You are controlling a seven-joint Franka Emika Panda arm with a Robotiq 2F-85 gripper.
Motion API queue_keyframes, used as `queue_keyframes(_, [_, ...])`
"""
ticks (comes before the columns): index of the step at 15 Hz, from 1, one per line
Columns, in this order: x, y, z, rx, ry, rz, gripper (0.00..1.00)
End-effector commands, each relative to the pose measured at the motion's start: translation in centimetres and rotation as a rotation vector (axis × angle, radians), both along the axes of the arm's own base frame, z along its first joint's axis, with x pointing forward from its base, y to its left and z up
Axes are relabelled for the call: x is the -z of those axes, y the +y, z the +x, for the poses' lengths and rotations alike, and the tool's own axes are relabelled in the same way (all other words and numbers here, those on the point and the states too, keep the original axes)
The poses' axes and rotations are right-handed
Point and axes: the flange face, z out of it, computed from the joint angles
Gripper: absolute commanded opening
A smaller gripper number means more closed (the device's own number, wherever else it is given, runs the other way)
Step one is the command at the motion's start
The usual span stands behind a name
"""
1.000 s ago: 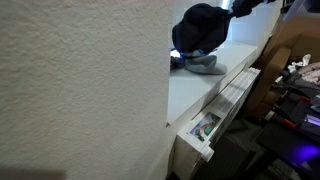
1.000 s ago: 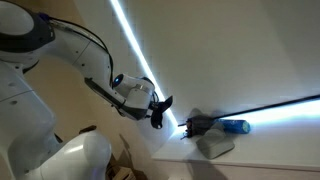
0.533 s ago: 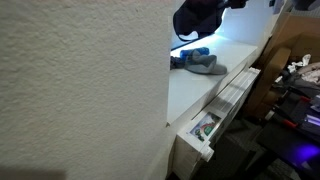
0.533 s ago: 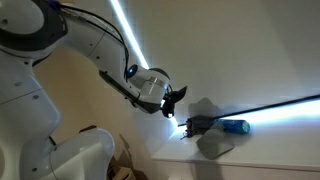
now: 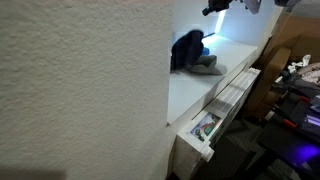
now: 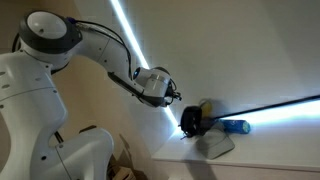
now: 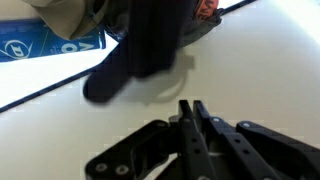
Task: Move the white hat to the left, put the black hat on top of it, and move the shirt to the right
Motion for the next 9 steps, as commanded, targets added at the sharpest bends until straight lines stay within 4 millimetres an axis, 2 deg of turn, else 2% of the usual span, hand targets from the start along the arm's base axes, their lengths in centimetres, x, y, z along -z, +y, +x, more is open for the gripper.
queue_keyframes(1, [-0.02,-0.03,0.07,0.002,-0.002,-0.005,0.1])
queue_keyframes(8, [-0.03,-0.58,0.26,0.013,-0.003,-0.005,0.1])
queue_keyframes(9, [-0.03,-0.58,0.26,0.013,-0.003,-0.005,0.35])
